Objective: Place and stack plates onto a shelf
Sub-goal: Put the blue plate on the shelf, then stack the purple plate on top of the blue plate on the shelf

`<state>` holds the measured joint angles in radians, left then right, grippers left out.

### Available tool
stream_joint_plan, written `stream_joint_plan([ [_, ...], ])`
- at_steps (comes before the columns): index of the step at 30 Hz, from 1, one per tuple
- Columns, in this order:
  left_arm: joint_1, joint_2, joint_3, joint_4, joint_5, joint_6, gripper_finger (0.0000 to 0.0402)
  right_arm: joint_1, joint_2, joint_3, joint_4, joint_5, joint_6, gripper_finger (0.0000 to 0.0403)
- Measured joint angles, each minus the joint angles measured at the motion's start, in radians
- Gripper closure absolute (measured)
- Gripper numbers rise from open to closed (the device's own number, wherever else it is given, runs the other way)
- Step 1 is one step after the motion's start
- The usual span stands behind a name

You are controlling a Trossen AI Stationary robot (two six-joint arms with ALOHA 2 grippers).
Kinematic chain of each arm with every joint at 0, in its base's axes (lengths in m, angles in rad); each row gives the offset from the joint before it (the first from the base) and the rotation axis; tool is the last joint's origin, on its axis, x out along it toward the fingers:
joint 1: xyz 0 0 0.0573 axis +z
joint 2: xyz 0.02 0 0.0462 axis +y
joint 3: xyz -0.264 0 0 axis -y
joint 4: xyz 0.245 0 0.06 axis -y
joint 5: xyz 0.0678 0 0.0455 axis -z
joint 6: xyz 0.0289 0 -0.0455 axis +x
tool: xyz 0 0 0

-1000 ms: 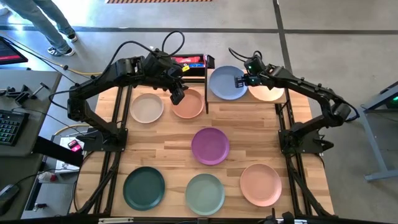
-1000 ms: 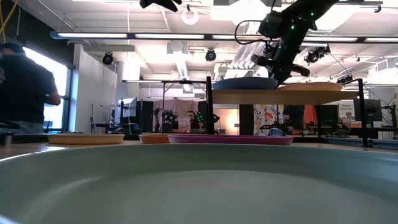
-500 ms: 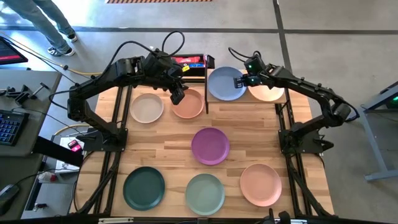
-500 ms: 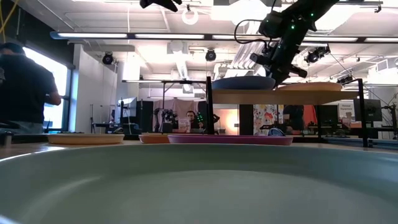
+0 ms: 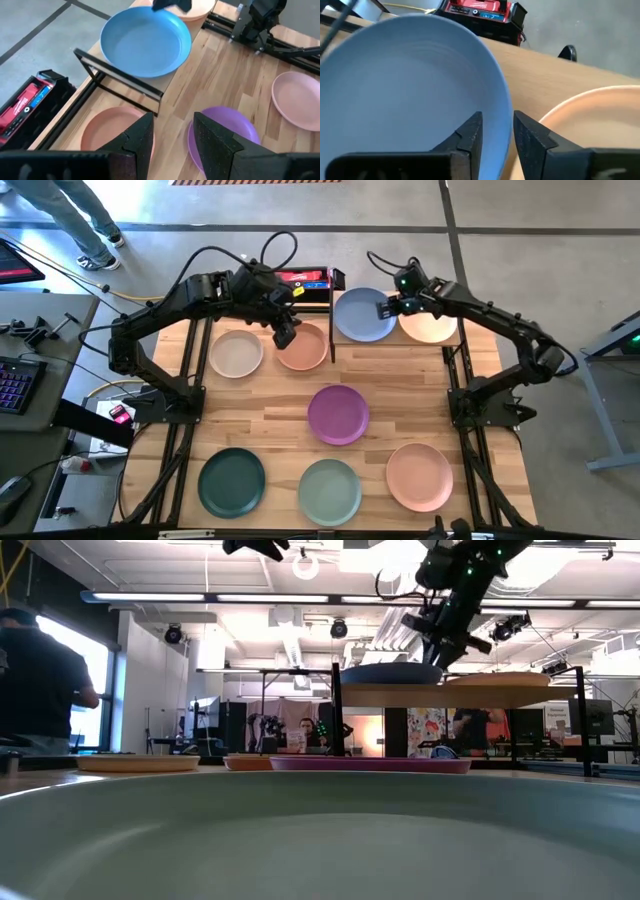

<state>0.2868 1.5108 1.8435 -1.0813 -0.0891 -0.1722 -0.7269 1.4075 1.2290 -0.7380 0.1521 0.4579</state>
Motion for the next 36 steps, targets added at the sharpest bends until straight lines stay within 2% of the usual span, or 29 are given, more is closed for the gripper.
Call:
stream_joint_plan([
  [4, 0.0, 0.0, 0.0, -0.031, 0.0, 0.0, 0.0273, 0.001, 0.0, 0.085, -0.067, -0.032, -0.029, 0.0313],
  [9, -0.003, 0.0, 0.0, -0.112, 0.0, -0.009, 0.0273, 0.011, -0.001, 0.188, -0.214, -0.157, -0.072, 0.0313],
  [15, -0.019, 0.0, -0.008, -0.2, -0.003, -0.01, 0.0273, 0.072, -0.001, 0.263, -0.342, -0.161, -0.078, 0.0313],
  [22, -0.054, -0.001, -0.07, -0.345, -0.005, -0.053, 0.0273, 0.194, -0.001, 0.277, -0.452, -0.176, -0.03, 0.0313],
  [36, -0.1, -0.005, -0.312, -0.331, -0.003, -0.115, 0.0273, 0.482, -0.001, 0.244, -0.487, -0.19, 0.175, 0.0313],
])
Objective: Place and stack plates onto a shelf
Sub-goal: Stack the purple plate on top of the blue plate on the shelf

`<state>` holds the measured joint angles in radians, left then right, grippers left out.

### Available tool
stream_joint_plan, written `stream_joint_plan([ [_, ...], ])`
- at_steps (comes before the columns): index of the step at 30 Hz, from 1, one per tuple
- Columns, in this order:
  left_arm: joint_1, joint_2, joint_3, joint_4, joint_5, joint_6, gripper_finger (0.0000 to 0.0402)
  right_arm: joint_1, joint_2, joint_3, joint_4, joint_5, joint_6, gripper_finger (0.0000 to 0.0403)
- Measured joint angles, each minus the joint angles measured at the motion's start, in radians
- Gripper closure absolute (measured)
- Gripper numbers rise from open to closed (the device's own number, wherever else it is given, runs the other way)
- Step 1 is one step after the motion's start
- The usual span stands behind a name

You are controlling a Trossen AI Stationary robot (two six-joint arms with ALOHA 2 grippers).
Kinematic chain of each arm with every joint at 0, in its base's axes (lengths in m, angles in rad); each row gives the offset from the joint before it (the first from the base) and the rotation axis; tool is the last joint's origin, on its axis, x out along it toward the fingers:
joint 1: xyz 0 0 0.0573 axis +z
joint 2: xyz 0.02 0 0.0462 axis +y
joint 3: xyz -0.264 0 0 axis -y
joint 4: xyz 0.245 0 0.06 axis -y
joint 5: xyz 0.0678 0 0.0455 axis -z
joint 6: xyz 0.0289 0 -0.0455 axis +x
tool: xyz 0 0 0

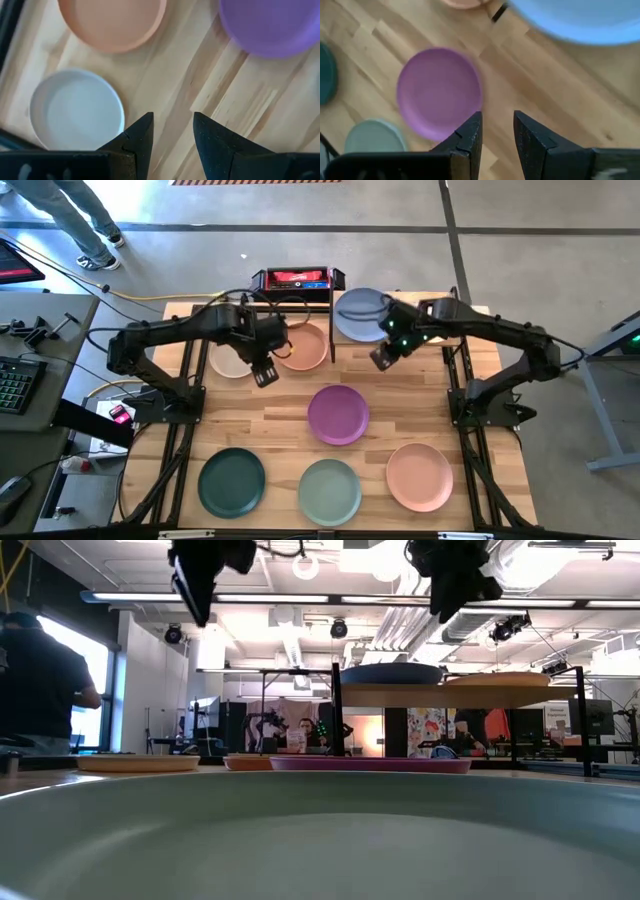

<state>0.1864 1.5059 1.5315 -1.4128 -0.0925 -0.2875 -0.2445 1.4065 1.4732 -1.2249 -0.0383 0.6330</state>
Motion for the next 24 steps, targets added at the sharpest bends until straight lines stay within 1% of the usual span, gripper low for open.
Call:
stream_joint_plan([
  [6, 0.0, 0.0, -0.098, 0.004, 0.0, -0.04, 0.0273, 0.096, 0.0, -0.109, 0.025, 0.0, 0.115, 0.0313],
  [12, -0.01, 0.0, -0.168, 0.003, 0.001, -0.106, 0.0273, 0.166, 0.001, -0.263, 0.219, 0.001, 0.244, 0.0313],
  [15, -0.022, 0.0, -0.18, 0.004, 0.001, -0.136, 0.0273, 0.188, 0.001, -0.338, 0.313, 0.0, 0.291, 0.0313],
  [18, -0.037, -0.001, -0.179, 0.035, 0.001, -0.172, 0.0273, 0.212, 0.001, -0.403, 0.368, 0.0, 0.327, 0.0313],
  [24, -0.067, -0.001, -0.179, 0.078, 0.001, -0.248, 0.0273, 0.257, 0.001, -0.499, 0.446, -0.022, 0.335, 0.0312],
])
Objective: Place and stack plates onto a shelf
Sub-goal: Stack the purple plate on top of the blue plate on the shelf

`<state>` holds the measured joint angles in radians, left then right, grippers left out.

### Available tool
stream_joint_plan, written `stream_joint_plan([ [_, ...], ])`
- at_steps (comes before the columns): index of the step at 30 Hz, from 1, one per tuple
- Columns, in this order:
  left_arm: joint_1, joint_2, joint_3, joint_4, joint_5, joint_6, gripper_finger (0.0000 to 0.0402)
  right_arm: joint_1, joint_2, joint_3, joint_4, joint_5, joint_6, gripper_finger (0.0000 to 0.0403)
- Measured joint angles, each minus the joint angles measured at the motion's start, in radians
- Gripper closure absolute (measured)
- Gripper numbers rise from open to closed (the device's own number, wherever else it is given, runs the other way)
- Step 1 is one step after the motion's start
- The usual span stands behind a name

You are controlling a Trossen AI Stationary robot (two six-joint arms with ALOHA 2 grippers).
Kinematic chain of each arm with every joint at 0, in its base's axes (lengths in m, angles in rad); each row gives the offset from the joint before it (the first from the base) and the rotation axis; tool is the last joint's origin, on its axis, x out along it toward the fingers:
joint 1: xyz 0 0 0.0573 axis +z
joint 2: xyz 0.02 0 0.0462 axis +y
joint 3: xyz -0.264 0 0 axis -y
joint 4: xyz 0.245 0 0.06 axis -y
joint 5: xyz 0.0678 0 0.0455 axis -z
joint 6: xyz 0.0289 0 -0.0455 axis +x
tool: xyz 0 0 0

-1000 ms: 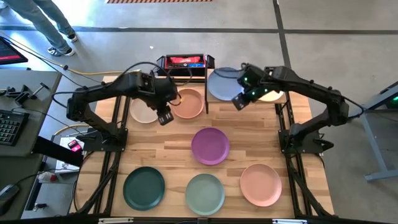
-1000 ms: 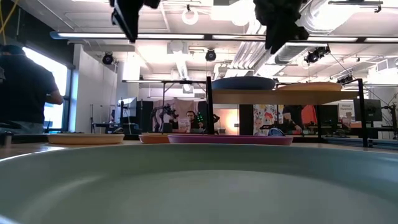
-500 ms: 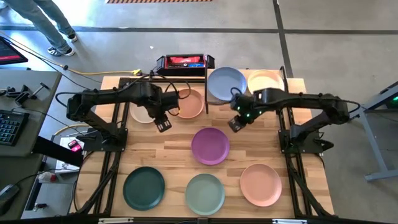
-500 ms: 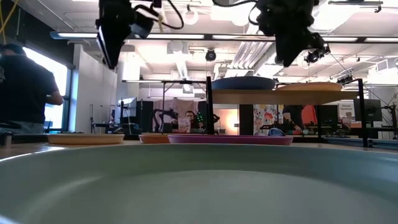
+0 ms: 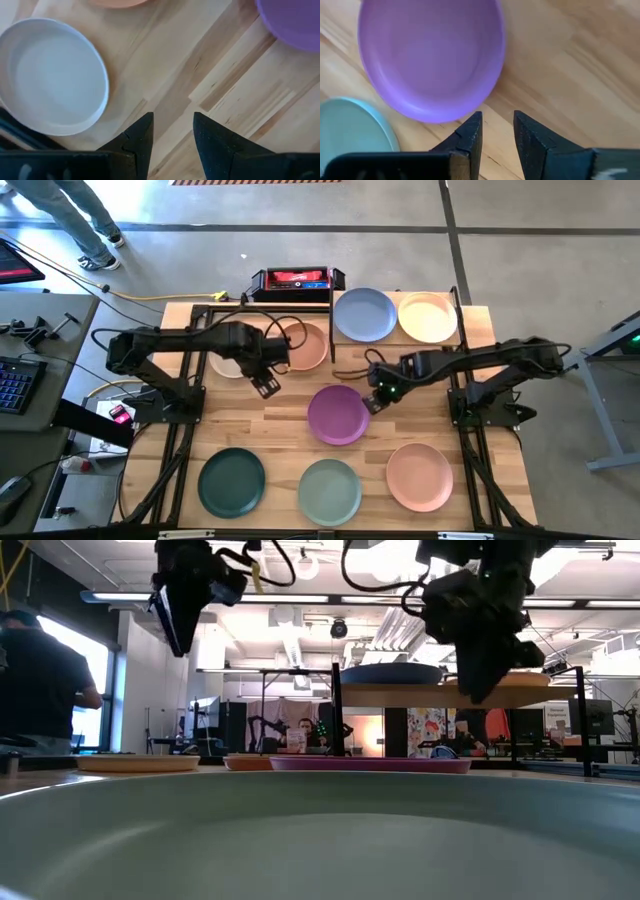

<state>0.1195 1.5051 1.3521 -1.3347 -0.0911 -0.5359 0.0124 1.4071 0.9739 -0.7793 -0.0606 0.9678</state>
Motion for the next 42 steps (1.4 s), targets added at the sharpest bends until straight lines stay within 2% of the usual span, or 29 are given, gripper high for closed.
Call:
stream_joint_plan([
  [4, -0.023, 0.0, 0.0, 0.036, 0.001, -0.082, 0.0273, 0.021, 0.0, -0.049, 0.068, 0.005, -0.006, 0.0299],
  [10, -0.077, 0.0, 0.0, 0.063, 0.002, -0.19, 0.0273, 0.045, 0.0, -0.116, 0.187, 0.086, 0.02, 0.0272],
  [20, -0.167, 0.0, 0.0, 0.12, 0.002, -0.352, 0.0273, 0.05, 0.027, -0.16, 0.27, 0.14, 0.002, 0.027],
  [31, -0.221, 0.0, 0.001, 0.248, 0.002, -0.379, 0.0273, 0.05, 0.152, -0.16, 0.358, 0.158, -0.034, 0.0269],
  [38, -0.221, 0.0, 0.001, 0.267, 0.0, -0.379, 0.0273, 0.049, 0.228, -0.16, 0.377, 0.137, -0.045, 0.027],
  [42, -0.221, 0.0, 0.001, 0.267, -0.003, -0.379, 0.0273, 0.049, 0.234, -0.16, 0.402, 0.126, -0.052, 0.0297],
])
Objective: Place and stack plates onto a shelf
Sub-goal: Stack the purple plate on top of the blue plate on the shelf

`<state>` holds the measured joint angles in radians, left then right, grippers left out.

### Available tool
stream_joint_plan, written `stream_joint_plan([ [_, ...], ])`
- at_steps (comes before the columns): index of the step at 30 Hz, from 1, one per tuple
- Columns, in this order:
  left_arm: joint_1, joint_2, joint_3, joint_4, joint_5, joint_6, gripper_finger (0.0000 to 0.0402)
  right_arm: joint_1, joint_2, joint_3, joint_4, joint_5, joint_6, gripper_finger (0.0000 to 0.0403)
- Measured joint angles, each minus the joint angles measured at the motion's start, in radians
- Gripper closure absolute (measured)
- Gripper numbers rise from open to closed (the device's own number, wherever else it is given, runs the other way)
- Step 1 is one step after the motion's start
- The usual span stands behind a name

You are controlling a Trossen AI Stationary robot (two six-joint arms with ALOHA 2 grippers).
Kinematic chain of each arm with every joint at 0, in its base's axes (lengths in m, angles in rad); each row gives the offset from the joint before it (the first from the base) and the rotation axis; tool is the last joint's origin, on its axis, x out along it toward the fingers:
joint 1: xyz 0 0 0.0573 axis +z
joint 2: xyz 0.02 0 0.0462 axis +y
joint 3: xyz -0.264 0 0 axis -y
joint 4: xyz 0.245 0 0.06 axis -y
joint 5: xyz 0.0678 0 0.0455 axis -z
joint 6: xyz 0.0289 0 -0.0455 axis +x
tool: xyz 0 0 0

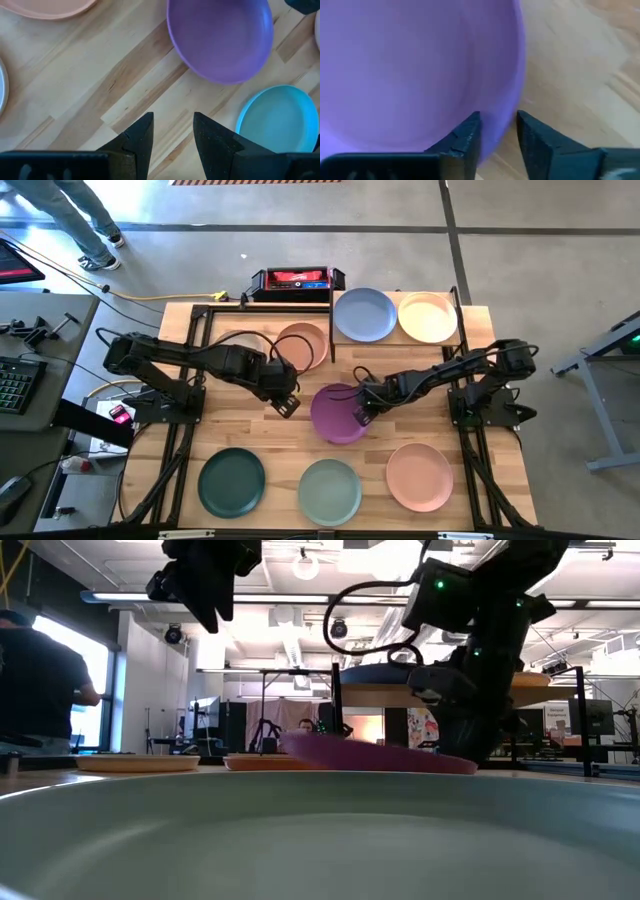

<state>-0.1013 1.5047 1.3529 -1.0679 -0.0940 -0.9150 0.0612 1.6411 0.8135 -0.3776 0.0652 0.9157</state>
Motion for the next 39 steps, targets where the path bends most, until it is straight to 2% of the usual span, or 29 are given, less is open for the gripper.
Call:
stream_joint_plan([
  [6, 0.0, 0.0, 0.0, 0.0, 0.0, 0.001, 0.0273, 0.0, -0.007, 0.001, 0.038, -0.02, -0.007, 0.0383],
  [8, 0.0, 0.0, 0.0, 0.0, 0.0, 0.001, 0.0273, 0.0, -0.007, 0.001, 0.049, -0.022, -0.018, 0.0396],
  [14, 0.0, 0.0, 0.0, 0.0, 0.0, 0.02, 0.0273, 0.0, -0.014, 0.004, 0.046, -0.032, -0.036, 0.04],
  [19, 0.0, 0.0, 0.0, -0.001, -0.005, 0.03, 0.0273, 0.0, -0.068, 0.005, 0.027, -0.036, -0.052, 0.0402],
  [29, 0.0, 0.0, 0.0, -0.003, -0.007, 0.063, 0.0273, -0.034, -0.276, 0.005, -0.065, -0.011, -0.079, 0.0403],
  [39, 0.0, 0.0, 0.0, -0.003, -0.007, 0.063, 0.0273, -0.138, -0.497, 0.005, -0.098, -0.003, -0.131, 0.0403],
])
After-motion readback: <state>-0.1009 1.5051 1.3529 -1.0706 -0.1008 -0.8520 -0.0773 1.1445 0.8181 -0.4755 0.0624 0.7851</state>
